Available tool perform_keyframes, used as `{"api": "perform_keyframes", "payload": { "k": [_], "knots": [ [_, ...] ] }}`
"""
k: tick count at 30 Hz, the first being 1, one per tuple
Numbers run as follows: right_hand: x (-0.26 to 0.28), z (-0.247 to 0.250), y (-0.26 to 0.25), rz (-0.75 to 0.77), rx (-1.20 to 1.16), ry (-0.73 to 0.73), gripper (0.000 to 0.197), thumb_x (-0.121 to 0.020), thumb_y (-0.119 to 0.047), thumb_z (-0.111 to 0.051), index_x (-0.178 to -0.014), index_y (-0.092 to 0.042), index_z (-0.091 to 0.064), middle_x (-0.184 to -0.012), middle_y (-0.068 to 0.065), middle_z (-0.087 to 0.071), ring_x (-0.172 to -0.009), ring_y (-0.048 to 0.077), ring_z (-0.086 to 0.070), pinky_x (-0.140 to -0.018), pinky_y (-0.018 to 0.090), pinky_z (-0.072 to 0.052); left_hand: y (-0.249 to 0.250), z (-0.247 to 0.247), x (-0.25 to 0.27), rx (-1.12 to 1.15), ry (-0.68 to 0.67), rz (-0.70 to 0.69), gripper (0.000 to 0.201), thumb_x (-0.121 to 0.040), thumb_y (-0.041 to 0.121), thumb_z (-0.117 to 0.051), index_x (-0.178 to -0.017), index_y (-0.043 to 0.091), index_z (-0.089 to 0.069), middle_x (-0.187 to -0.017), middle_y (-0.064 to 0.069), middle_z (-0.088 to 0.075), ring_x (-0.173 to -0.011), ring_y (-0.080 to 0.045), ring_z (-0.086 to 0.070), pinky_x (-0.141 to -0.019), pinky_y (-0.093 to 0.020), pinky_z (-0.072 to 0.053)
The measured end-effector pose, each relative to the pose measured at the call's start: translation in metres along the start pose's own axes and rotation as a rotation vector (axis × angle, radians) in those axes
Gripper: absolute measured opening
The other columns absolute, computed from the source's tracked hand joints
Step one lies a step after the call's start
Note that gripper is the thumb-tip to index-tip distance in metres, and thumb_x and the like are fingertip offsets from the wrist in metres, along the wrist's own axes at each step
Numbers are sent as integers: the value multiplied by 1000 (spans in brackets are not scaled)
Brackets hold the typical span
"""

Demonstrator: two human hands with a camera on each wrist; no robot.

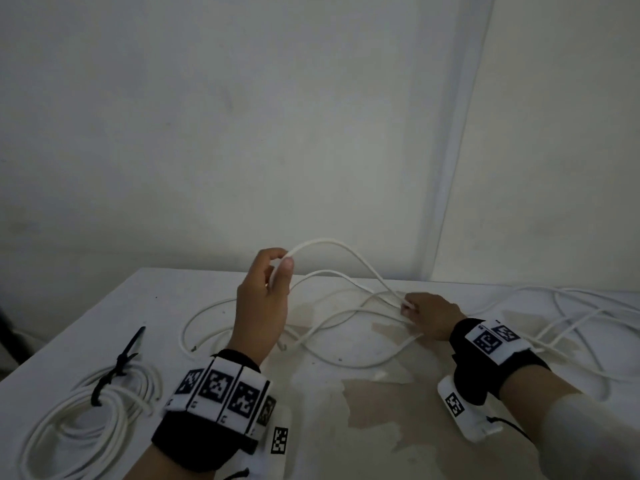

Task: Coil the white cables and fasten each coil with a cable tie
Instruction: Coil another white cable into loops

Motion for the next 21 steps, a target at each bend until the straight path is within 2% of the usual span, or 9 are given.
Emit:
{"api": "perform_keyframes", "payload": {
  "k": [2,5,7,10,13,15,16,17,21],
  "knots": [
    [11,16,-13,76,-139,107,20,-98,-25,-39,-109,-15,-52,-110,10,-58,-101,27,-52,-81,33,-35,5,-2,2,111,-11,68,27,-94,10,-38,-81,24,-57,-57,1,-41,-46,-7,-34,-46,-19,-30],
    [27,28,-30,196,-166,179,34,-100,-22,-35,-131,-13,-47,-124,11,-55,-112,25,-50,-84,26,-32,18,-9,6,228,-65,115,37,-89,-2,-30,-84,18,-60,-60,0,-44,-45,-2,-37,-44,-13,-32],
    [35,27,-37,254,-94,171,39,-100,-20,-33,-139,-16,-37,-130,11,-50,-118,25,-46,-93,25,-30,30,-11,8,255,-86,100,36,-92,-1,-30,-93,21,-59,-63,1,-47,-45,-1,-41,-45,-12,-35],
    [49,29,-41,296,-36,206,42,-100,-15,-32,-141,-12,-31,-134,12,-45,-120,24,-45,-95,23,-29,43,-11,12,205,-106,37,33,-96,6,-32,-103,26,-57,-62,2,-47,-44,-2,-41,-46,-12,-36],
    [72,40,-48,385,25,322,33,-99,-12,-34,-129,-5,-45,-123,11,-54,-110,26,-53,-91,25,-36,44,-4,12,155,-75,22,31,-97,8,-33,-110,22,-58,-62,2,-46,-44,-2,-39,-47,-11,-36],
    [93,44,-61,499,98,388,26,-90,-11,-40,-103,-6,-62,-89,9,-62,-74,25,-63,-61,28,-51,43,-4,13,92,-91,31,31,-97,10,-34,-116,19,-57,-65,2,-47,-45,-2,-40,-48,-11,-36],
    [103,45,-66,579,147,451,26,-84,-13,-41,-91,-7,-65,-75,6,-60,-59,22,-60,-46,24,-48,43,-7,14,45,-114,29,32,-97,11,-34,-118,19,-56,-66,2,-48,-45,-1,-40,-49,-11,-36],
    [113,49,-71,640,195,521,27,-80,-15,-40,-84,-9,-66,-69,4,-58,-52,19,-56,-41,21,-43,44,-10,17,-7,-140,17,32,-97,11,-35,-119,18,-56,-66,3,-48,-46,-1,-41,-49,-10,-35],
    [156,60,-101,848,232,615,20,-84,-19,-45,-83,-13,-64,-68,2,-55,-64,14,-37,-54,24,-29,49,-27,34,-184,-263,-15,31,-97,10,-36,-116,17,-59,-67,6,-49,-50,0,-45,-49,-9,-35]
  ]
}}
Point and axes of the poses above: each hand's wrist, its own x-axis away from the middle knuckle, its own z-axis out of the back of the hand, y = z × x, the point moved 9 cm from there along -x, towards the middle knuckle
